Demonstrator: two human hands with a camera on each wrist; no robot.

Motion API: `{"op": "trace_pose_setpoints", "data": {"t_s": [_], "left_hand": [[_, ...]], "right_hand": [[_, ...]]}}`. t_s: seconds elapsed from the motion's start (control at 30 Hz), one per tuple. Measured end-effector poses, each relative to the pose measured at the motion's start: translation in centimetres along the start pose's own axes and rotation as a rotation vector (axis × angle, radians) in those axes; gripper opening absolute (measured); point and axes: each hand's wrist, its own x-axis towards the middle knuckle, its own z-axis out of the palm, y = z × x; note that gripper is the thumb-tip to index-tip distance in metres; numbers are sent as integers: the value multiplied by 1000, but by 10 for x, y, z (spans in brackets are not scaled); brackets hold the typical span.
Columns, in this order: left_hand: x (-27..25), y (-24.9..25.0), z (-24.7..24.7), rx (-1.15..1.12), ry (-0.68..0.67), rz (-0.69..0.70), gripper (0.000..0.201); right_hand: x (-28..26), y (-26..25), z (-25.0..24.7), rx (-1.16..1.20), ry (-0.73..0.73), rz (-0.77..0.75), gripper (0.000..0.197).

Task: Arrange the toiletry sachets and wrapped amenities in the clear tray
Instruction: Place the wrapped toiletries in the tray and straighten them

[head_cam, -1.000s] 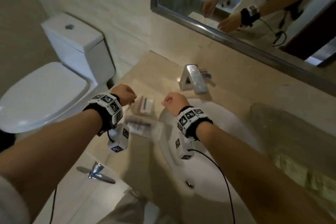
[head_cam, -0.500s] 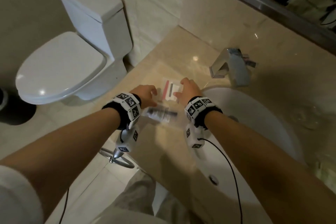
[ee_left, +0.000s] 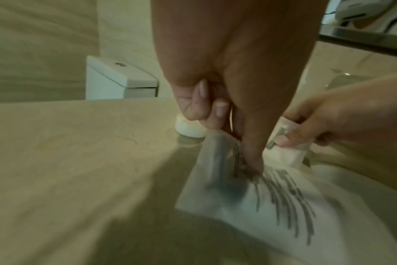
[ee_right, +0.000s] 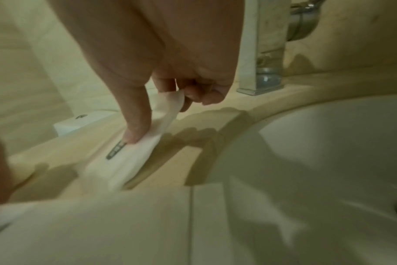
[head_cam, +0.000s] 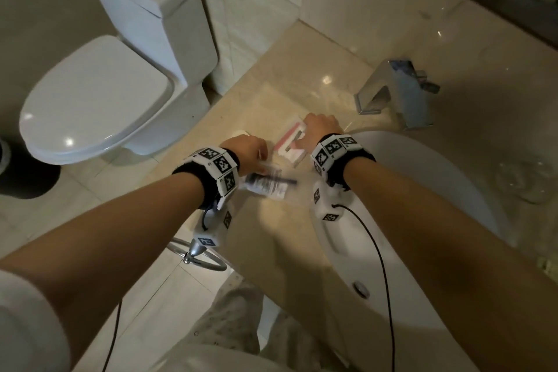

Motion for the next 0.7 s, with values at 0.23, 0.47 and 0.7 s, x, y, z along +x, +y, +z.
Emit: {"op": "trace_pose_setpoints", "data": {"t_s": [0.23, 0.47, 0.7], "left_hand": [[-7, 18, -24, -48, -43, 40, 24], [-16, 79, -60, -65, -14, 180, 17], [-22, 169, -55, 34, -10, 315, 17]], "right_hand": [[-26, 31, -17, 570, 84, 43, 19], [-72, 65, -70, 745, 296, -24, 37], [-134, 137, -98, 779, 472, 15, 34]]}}
